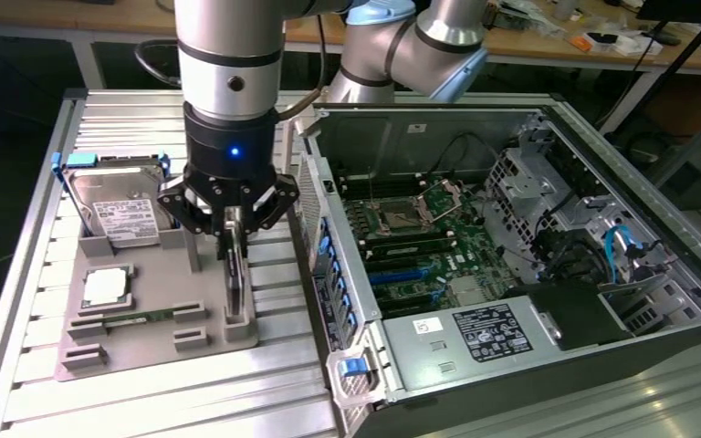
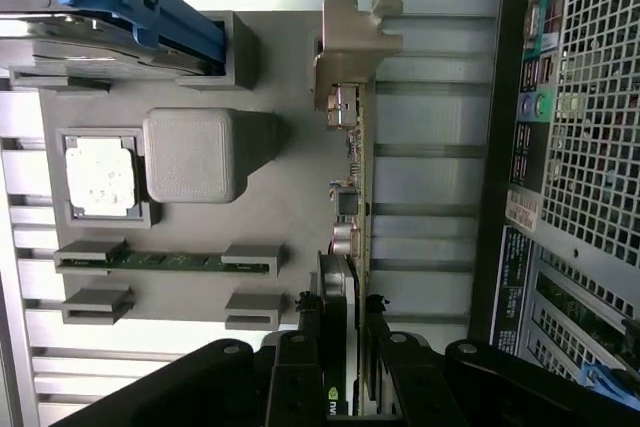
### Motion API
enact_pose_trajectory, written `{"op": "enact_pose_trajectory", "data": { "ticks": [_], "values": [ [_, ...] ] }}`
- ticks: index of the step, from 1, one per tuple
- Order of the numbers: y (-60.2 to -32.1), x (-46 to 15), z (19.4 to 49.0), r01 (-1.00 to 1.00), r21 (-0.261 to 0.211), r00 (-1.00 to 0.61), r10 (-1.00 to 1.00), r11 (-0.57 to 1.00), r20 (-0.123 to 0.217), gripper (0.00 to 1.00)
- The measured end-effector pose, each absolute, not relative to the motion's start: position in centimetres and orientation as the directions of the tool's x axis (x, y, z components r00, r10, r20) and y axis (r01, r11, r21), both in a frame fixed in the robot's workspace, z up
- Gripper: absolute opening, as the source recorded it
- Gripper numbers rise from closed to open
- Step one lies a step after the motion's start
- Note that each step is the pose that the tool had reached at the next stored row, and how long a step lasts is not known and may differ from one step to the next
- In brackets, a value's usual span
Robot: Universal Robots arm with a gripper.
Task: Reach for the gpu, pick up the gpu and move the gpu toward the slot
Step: 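Pick up the gpu and move the gpu toward the slot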
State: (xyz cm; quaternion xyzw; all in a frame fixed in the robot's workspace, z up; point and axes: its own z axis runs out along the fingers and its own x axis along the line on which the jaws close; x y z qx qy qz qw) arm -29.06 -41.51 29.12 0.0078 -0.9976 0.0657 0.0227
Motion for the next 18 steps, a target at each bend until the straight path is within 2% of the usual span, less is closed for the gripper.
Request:
{"op": "enact_pose_trajectory", "data": {
  "ticks": [6,13,18],
  "values": [
    [-40.8,-29.1,28.8,-0.019,-0.128,-0.999,-0.013,0.992,0.046,0.27],
    [-40.4,-29.1,28.4,-0.018,-0.089,-0.999,-0.014,0.996,0.045,0.27],
    [-40.4,-29.3,27.9,-0.019,-0.088,-0.999,-0.015,0.996,0.047,0.27]
  ]
}}
